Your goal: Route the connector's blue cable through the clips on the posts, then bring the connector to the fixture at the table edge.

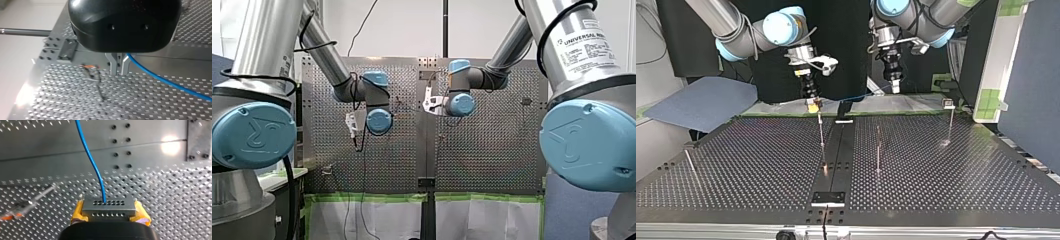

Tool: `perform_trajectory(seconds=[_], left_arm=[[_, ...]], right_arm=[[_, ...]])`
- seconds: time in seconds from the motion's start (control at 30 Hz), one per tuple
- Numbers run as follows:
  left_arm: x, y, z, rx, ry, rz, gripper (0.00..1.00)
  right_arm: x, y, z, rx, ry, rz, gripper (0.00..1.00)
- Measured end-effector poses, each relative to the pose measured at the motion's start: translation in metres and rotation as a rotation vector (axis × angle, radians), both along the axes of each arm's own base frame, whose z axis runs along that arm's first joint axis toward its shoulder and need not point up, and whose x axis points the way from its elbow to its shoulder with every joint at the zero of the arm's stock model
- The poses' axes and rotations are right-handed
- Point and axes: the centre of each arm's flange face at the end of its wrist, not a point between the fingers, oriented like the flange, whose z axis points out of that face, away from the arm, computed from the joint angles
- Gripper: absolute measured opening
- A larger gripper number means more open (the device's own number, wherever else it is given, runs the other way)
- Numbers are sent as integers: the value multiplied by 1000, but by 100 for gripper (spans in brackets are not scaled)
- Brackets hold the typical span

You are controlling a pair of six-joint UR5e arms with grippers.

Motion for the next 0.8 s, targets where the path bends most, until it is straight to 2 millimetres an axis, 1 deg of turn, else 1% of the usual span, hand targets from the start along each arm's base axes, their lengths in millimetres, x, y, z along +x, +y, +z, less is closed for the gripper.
perform_trajectory(seconds=[0.2,0.37,0.47,0.53,0.63,0.8], left_arm=[[10,2,30,-20,-33,12,12],[17,8,53,-24,-53,17,12],[21,15,63,-19,-57,18,12],[23,19,64,-12,-51,18,12],[29,26,61,5,-28,18,12],[43,38,43,41,30,18,12]], right_arm=[[-20,-15,31,-39,-29,-23,0],[-24,-15,56,-82,-55,-17,0],[-22,-16,59,-93,-52,-12,0],[-19,-17,54,-91,-45,-9,0],[-16,-20,45,-83,-37,-5,0],[-12,-25,43,-84,-41,-2,0]])
